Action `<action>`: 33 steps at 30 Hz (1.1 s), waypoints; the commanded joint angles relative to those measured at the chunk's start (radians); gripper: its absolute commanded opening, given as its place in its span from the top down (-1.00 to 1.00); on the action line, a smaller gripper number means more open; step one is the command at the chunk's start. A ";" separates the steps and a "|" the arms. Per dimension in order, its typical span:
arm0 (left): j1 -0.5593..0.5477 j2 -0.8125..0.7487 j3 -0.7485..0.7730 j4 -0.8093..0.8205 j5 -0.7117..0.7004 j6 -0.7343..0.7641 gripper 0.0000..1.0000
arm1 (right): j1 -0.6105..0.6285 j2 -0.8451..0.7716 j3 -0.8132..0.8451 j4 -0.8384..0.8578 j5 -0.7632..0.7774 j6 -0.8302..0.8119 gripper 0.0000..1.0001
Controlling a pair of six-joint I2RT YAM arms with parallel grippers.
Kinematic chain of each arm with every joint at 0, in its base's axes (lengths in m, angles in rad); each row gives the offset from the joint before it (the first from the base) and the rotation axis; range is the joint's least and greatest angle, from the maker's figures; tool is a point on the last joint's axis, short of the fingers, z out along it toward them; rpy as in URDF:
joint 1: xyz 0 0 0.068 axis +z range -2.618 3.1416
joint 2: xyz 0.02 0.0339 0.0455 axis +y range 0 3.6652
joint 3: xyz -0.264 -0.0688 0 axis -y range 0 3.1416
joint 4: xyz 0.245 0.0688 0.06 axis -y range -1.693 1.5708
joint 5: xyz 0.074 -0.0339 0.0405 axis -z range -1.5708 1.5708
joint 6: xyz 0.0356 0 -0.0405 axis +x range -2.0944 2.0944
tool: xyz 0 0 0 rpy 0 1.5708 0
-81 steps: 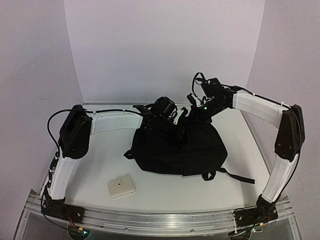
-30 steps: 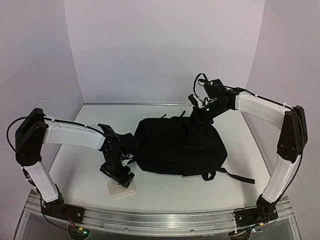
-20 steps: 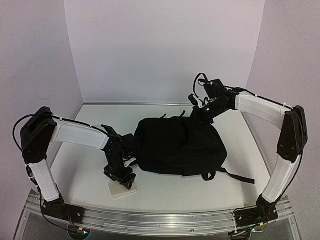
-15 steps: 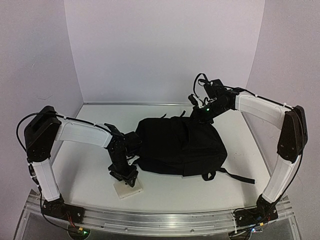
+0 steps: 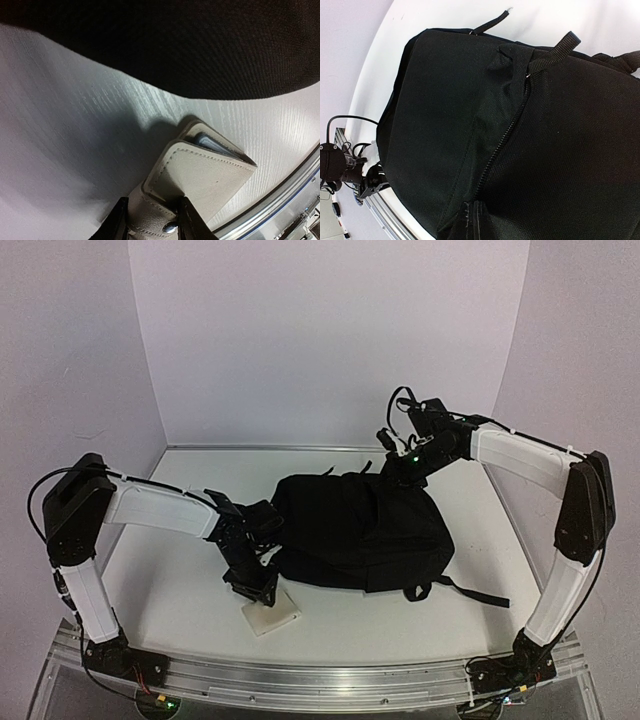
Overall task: Pack the student bag
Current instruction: Pick up the personal item from the center of the board, then place the personal item in the student bag.
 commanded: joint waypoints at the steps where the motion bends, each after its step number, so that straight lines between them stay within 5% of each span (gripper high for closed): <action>1: 0.000 -0.087 -0.016 0.105 -0.042 -0.029 0.47 | 0.002 -0.047 0.020 0.023 0.001 -0.003 1.00; 15: -0.002 -0.340 0.071 0.099 -0.001 -0.012 0.54 | 0.001 -0.045 0.018 0.024 -0.006 -0.003 1.00; 33: 0.138 0.203 0.757 0.051 0.052 -0.054 0.47 | 0.001 -0.068 0.026 0.025 -0.008 -0.009 1.00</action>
